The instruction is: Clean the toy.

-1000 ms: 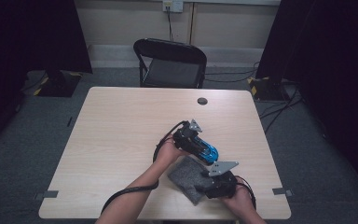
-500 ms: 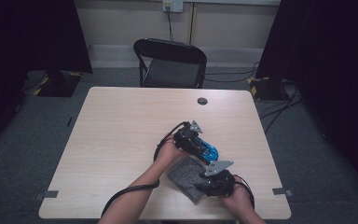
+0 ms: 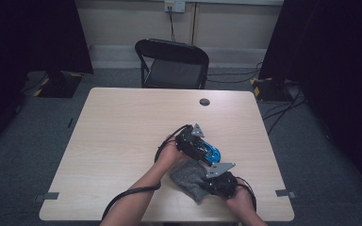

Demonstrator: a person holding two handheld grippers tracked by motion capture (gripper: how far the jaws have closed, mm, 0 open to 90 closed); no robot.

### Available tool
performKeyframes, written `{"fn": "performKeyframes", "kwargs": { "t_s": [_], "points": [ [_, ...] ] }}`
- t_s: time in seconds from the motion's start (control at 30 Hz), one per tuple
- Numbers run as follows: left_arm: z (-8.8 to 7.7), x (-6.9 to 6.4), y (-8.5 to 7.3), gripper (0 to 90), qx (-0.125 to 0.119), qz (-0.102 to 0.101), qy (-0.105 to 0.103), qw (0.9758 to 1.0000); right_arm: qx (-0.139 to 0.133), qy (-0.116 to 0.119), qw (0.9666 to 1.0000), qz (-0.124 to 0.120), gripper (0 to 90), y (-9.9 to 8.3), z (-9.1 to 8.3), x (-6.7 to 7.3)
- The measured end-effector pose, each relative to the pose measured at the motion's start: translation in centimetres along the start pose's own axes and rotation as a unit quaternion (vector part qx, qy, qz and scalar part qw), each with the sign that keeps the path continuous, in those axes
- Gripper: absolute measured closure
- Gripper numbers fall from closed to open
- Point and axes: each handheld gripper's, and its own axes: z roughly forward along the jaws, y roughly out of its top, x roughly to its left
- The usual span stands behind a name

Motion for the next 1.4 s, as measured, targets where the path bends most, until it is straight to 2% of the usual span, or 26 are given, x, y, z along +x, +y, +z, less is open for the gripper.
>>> {"fn": "performKeyframes", "kwargs": {
  "t_s": [0.03,0.23,0.3,0.37,0.43,0.5,0.53,0.6,0.67,0.77,0.8,0.83,0.87,0.97,1.07,1.13,1.17,1.23,1.27,1.33,1.4],
  "points": [
    [0.0,0.0,0.0,18.1,-0.001,-0.001,0.001,1.0,0.0,0.01,0.9998,0.016,79.4,0.0,-0.1,-0.4],
    [0.1,0.0,0.1,17.6,0.005,-0.003,0.002,1.0,0.008,0.008,0.9997,0.023,80.1,-0.1,-0.7,-0.6],
    [0.1,0.0,0.2,17.1,0.01,-0.003,0.003,0.9999,0.011,0.003,0.9995,0.031,80.3,-0.5,-1.9,-1.1],
    [0.1,0.0,0.2,16.7,0.008,-0.005,0.004,0.9999,0.013,0.002,0.9994,0.031,80.3,-0.7,-2.2,-1.3],
    [0.2,-0.1,0.2,15.5,0.005,-0.012,0.008,0.9999,0.011,0.009,0.9991,0.04,80.3,-1.1,-3.1,-1.7],
    [0.2,-0.3,0.2,14.7,0.005,-0.018,0.01,0.9998,0.01,0.007,0.9991,0.041,80.3,-1.3,-3.8,-1.9],
    [0.2,-0.2,0.4,14.7,0.013,-0.015,0.01,0.9998,0.001,0.011,0.9984,0.056,80.3,-1.5,-4.5,-2.3],
    [0.2,-0.3,0.4,14.7,0.012,-0.017,0.01,0.9997,-0.004,0.016,0.998,0.061,80.3,-1.6,-4.9,-2.6],
    [0.3,-0.3,0.4,14.7,0.012,-0.019,0.01,0.9997,-0.014,0.02,0.9968,0.076,80.3,-1.9,-6.0,-3.3],
    [0.2,-0.2,0.4,14.9,0.011,-0.017,0.009,0.9998,-0.023,0.02,0.9961,0.082,80.3,-2.1,-6.9,-3.8],
    [0.2,-0.2,0.3,14.9,0.01,-0.017,0.008,0.9998,-0.032,0.016,0.9953,0.091,80.3,-2.1,-7.9,-4.3],
    [0.2,-0.2,0.3,14.9,0.009,-0.016,0.008,0.9998,-0.032,0.016,0.9953,0.091,80.3,-2.1,-7.9,-4.3],
    [0.2,-0.1,0.4,15.0,0.012,-0.015,0.007,0.9998,-0.029,0.004,0.9955,0.09,80.1,-2.2,-8.8,-4.7],
    [0.2,-0.1,0.3,15.0,0.01,-0.014,0.007,0.9998,-0.029,-0.01,0.9952,0.094,79.8,-2.4,-9.7,-5.3],
    [0.2,0.0,0.3,15.5,0.01,-0.012,0.004,0.9999,-0.029,-0.039,0.9929,0.109,79.6,-2.9,-10.7,-6.6],
    [0.2,-0.1,0.4,15.4,0.016,-0.011,0.005,0.9998,-0.026,-0.066,0.9893,0.127,79.4,-3.4,-10.7,-8.1],
    [0.2,-0.1,0.4,15.4,0.016,-0.011,0.005,0.9998,-0.026,-0.066,0.9893,0.127,79.4,-3.4,-10.7,-8.1],
    [0.2,-0.2,0.5,15.4,0.017,-0.013,0.005,0.9998,-0.027,-0.083,0.9862,0.141,79.4,-3.6,-10.3,-9.2],
    [0.2,-0.2,0.5,15.5,0.016,-0.013,0.005,0.9998,-0.027,-0.104,0.9821,0.155,79.4,-3.8,-9.8,-10.2],
    [0.2,-0.2,0.5,15.5,0.016,-0.013,0.005,0.9998,-0.026,-0.109,0.9812,0.157,79.4,-3.7,-9.6,-10.5],
    [0.2,-0.2,0.4,15.4,0.014,-0.012,0.005,0.9998,-0.012,-0.137,0.9772,0.161,79.4,-3.5,-8.6,-11.4]
  ]
}}
